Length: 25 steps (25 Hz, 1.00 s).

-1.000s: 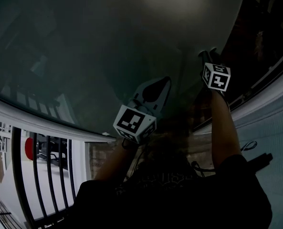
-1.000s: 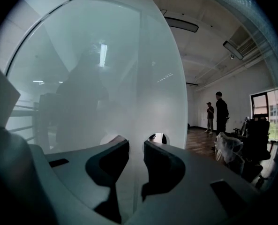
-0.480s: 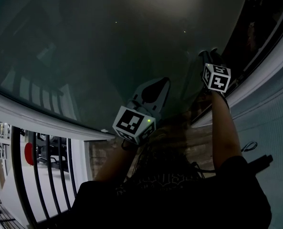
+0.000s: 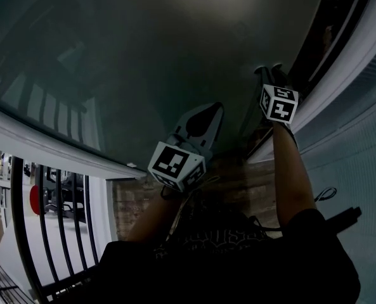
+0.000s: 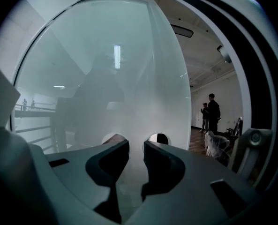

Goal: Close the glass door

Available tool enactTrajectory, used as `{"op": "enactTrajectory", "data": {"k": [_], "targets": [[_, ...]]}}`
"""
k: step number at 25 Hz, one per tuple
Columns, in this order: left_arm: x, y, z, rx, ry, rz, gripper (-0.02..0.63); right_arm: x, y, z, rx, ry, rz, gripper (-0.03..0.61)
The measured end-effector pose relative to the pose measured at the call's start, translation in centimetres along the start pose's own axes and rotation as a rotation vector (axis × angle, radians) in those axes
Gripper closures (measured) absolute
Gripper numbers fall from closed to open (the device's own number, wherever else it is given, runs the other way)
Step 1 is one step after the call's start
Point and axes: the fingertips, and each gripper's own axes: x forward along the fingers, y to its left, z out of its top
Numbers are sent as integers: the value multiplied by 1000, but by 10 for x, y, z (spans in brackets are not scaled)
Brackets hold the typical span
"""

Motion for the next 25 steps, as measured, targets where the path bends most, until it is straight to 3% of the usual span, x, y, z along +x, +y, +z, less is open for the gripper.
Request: {"op": "enactTrajectory", "data": {"k": [4,13,25], "targets": [[-2,3,-1,42,16,34,612,2,9,-1,3,18,19,477],[-18,15,4,30,3,127,612,8,33,-1,-12,35,58,479],[-29,19,-3,22,21,169,612,11,39,-4,1,48,36,480]]}}
